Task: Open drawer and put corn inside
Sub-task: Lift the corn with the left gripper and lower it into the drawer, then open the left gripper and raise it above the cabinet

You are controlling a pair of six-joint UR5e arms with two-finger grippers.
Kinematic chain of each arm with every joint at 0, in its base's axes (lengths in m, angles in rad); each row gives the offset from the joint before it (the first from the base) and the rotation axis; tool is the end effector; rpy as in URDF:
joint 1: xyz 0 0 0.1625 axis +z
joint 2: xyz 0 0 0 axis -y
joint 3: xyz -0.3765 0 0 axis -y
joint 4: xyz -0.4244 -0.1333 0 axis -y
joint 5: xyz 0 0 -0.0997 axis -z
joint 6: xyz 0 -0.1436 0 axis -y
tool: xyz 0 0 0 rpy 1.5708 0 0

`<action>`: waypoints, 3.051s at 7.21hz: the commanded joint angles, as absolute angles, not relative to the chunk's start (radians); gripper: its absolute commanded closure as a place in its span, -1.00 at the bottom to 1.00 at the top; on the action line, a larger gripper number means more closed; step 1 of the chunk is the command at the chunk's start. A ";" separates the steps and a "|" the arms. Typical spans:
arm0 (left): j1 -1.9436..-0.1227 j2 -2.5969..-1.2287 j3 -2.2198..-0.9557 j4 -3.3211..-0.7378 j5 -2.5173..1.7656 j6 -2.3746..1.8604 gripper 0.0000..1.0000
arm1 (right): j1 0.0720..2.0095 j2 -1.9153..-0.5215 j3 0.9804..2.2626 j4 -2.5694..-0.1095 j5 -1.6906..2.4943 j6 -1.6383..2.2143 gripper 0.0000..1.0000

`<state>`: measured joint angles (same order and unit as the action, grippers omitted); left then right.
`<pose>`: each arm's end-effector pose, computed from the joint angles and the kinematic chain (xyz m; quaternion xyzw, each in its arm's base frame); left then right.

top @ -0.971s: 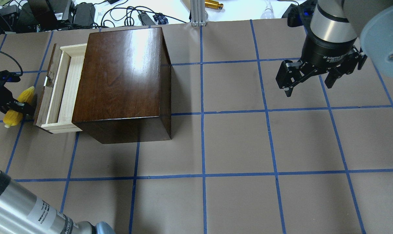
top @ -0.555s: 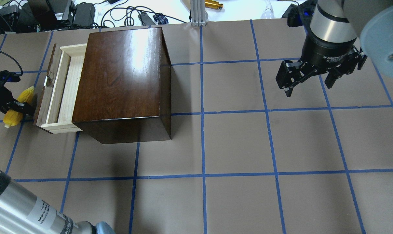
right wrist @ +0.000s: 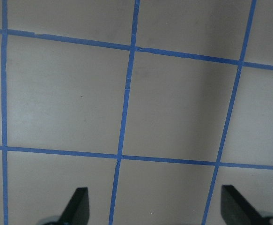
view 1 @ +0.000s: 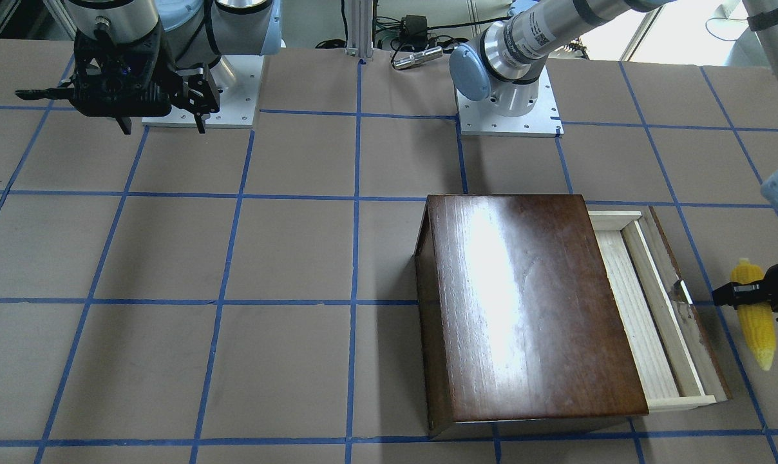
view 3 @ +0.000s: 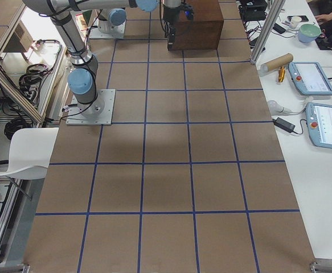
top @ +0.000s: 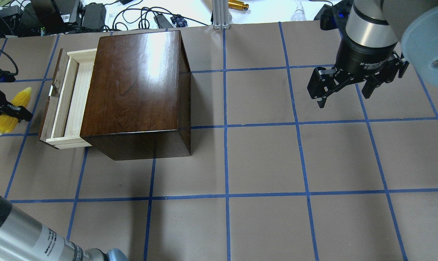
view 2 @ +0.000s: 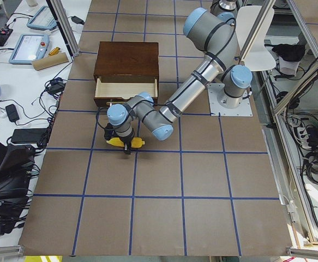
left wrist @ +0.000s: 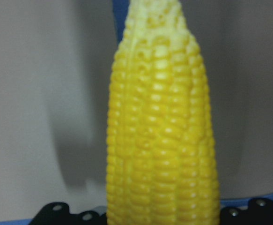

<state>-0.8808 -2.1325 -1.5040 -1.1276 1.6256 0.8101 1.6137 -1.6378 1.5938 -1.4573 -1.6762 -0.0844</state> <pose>0.3273 -0.5936 0.1312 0.0607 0.9974 0.0376 0.0024 0.1390 -0.4828 0.4074 0.0653 -0.9959 -0.0358 0.0519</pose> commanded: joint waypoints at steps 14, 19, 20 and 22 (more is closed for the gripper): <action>-1.223 -1.899 -1.476 -1.447 1.529 0.327 -0.98 | 1.614 -1.638 1.594 -1.457 -1.677 -0.084 -1.00; -1.223 -1.884 -1.462 -1.450 1.531 0.321 -1.00 | 1.614 -1.637 1.594 -1.457 -1.677 -0.083 -1.00; -1.230 -1.858 -1.457 -1.463 1.534 0.310 -1.00 | 1.614 -1.637 1.594 -1.457 -1.677 -0.084 -1.00; -1.323 -1.766 -1.448 -1.551 1.548 0.203 -1.00 | 1.614 -1.637 1.594 -1.457 -1.677 -0.084 -1.00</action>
